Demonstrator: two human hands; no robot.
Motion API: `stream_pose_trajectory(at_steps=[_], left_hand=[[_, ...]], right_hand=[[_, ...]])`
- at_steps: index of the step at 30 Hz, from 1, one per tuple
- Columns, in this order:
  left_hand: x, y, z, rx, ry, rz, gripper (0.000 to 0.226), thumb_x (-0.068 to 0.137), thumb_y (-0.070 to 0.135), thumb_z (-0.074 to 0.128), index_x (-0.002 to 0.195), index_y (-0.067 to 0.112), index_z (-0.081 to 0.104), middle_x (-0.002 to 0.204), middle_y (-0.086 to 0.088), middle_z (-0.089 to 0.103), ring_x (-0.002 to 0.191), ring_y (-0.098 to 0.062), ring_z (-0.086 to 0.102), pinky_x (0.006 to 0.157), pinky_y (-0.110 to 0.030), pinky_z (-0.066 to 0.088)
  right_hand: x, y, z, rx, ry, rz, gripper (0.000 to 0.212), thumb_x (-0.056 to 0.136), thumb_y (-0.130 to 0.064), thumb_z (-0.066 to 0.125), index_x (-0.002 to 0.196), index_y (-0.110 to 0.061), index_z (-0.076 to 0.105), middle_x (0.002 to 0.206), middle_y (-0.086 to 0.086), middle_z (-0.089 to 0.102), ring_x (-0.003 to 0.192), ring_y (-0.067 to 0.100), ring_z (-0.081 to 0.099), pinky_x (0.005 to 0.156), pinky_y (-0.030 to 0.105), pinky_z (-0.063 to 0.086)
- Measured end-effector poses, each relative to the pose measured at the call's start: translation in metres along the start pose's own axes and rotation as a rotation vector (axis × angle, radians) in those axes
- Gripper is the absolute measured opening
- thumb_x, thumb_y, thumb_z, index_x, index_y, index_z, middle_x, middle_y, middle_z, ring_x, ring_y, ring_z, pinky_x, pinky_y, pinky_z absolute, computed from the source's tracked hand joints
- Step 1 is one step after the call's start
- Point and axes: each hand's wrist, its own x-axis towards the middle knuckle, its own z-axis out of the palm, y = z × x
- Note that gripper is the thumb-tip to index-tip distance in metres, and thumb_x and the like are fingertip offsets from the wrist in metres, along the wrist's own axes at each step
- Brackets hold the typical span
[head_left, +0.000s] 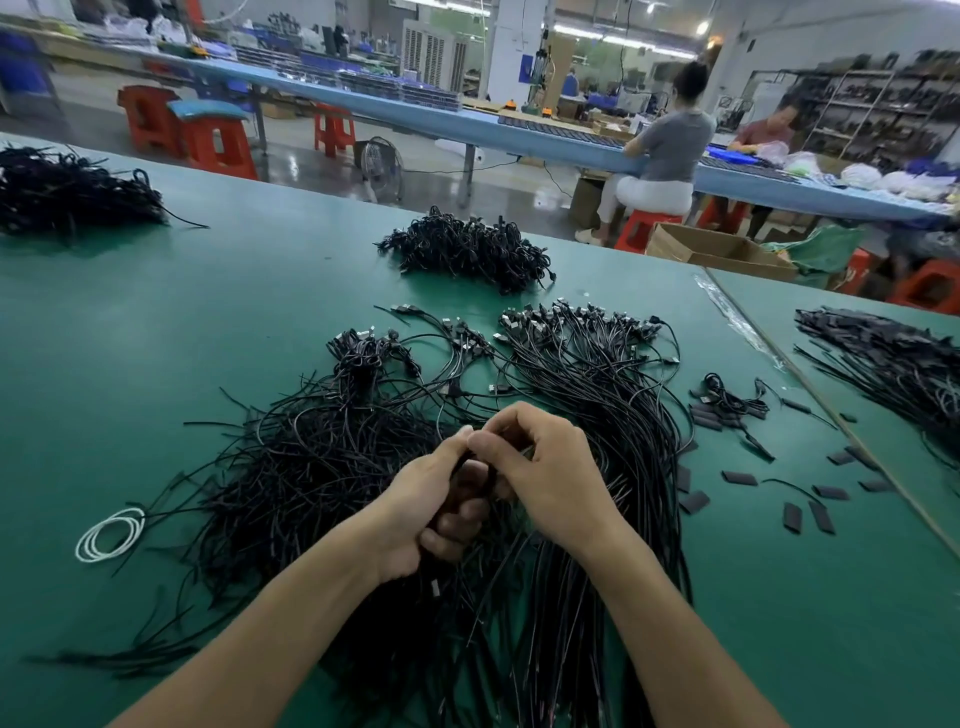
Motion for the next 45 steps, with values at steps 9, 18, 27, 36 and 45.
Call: stream_pose_trajectory(at_steps=[9,18,27,36,45], left_hand=[[0.006,-0.008,-0.012,-0.15,0.248,0.29,0.061,0.088,0.067,0.04,0.046,0.024,0.045,0.052,-0.005,0.052,0.047,-0.018,0.049,0.058,-0.032,0.049],[-0.001,-0.006,-0.006,-0.002,0.221,0.47,0.057,0.095,0.059,0.04,0.053,0.022,0.052,0.054,-0.001,0.049,0.033,-0.009,0.035,0.034,-0.017,0.024],[-0.003,-0.008,0.005,0.175,0.329,0.407,0.07,0.104,0.053,0.027,0.051,0.016,0.052,0.038,0.008,0.038,0.031,-0.005,0.03,0.033,-0.017,0.024],[-0.011,-0.004,0.018,0.218,0.161,0.587,0.033,0.105,0.02,0.038,0.103,0.019,0.07,0.069,0.012,0.068,0.05,0.004,0.056,0.046,-0.007,0.039],[-0.014,-0.003,0.023,0.109,0.275,0.68,0.053,0.109,0.033,0.027,0.1,0.016,0.076,0.04,0.009,0.042,0.034,-0.002,0.032,0.038,-0.015,0.028]], right_hand=[[-0.019,0.05,0.018,-0.715,-0.198,0.448,0.03,0.098,-0.042,0.056,0.09,-0.014,0.058,0.089,0.001,0.06,0.075,0.02,0.059,0.064,0.032,0.047],[-0.019,0.04,0.023,-0.647,-0.135,0.517,0.017,0.093,-0.029,0.056,0.099,-0.014,0.063,0.085,-0.003,0.054,0.074,0.02,0.055,0.065,0.033,0.049],[-0.014,0.015,0.0,0.038,-0.014,0.303,0.009,0.1,-0.019,0.056,0.091,-0.021,0.059,0.076,-0.002,0.073,0.067,0.009,0.07,0.061,0.023,0.051],[-0.015,-0.01,-0.002,0.074,0.001,-0.017,0.028,0.09,-0.004,0.067,0.089,-0.031,0.075,0.091,-0.014,0.073,0.088,0.003,0.068,0.079,0.018,0.052],[-0.021,-0.014,-0.001,0.016,0.126,0.033,0.014,0.084,-0.017,0.078,0.079,-0.028,0.074,0.066,-0.019,0.067,0.062,-0.003,0.06,0.059,0.01,0.043]])
